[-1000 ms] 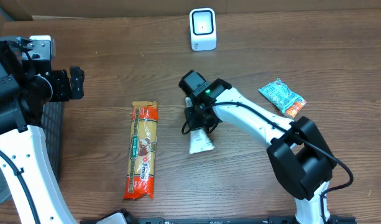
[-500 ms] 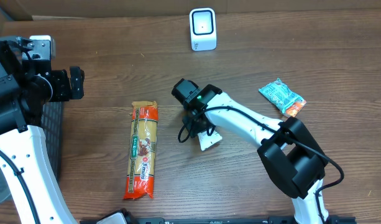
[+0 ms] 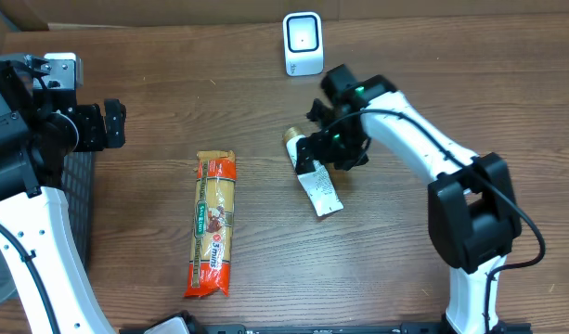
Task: Scan the item barcode
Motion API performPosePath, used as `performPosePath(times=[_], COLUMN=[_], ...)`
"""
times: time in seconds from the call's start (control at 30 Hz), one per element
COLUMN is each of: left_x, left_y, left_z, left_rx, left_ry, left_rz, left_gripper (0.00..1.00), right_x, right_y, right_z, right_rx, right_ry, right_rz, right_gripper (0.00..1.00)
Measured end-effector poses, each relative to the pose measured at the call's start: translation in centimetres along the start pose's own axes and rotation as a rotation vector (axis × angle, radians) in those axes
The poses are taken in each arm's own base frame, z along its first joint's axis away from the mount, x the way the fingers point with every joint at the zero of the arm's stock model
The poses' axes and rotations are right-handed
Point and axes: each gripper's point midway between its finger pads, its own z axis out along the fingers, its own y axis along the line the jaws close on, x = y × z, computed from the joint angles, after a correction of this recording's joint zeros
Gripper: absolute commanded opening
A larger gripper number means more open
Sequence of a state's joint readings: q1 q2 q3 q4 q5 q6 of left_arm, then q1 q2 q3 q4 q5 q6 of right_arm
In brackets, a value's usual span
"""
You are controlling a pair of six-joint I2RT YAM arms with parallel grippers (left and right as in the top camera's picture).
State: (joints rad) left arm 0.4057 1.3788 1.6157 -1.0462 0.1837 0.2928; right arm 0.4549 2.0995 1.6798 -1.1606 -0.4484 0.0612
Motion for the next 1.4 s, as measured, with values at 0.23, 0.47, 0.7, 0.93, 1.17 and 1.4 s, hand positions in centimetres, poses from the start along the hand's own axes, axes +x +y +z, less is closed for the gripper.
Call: performPosePath(times=[0.23, 0.47, 0.7, 0.93, 1.17, 1.4], left_x=[0.0, 0.0, 0.0, 0.0, 0.0, 0.0], left_y=[0.0, 0.0, 0.0, 0.0, 0.0, 0.0], left_z=[0.0, 0.0, 0.0, 0.0, 0.0, 0.0], left_rx=[0.000, 0.000, 0.000, 0.000, 0.000, 0.000], left_ry=[0.000, 0.000, 0.000, 0.000, 0.000, 0.000], left_rz=[0.000, 0.000, 0.000, 0.000, 0.000, 0.000], left_gripper=[1.00, 0.99, 1.00, 1.00, 1.00, 1.00], right_x=[1.5, 2.9, 3.1, 3.0, 2.3, 1.7], right_y=[-1.9, -2.1, -2.0, -1.6, -2.9, -4.8], right_z=[1.1, 4.2, 5.7, 5.6, 3.7, 2.2], right_rx=[-0.081, -0.166, -0.225, -0.249, -0.040, 0.419], right_ry=[0.038, 0.034, -0.001, 0.002, 0.012, -0.031], right_rz=[0.039, 0.037, 0.100, 0.131, 0.137, 0.028], right_gripper=[1.00, 0.76, 0.32, 0.16, 0.13, 0.13])
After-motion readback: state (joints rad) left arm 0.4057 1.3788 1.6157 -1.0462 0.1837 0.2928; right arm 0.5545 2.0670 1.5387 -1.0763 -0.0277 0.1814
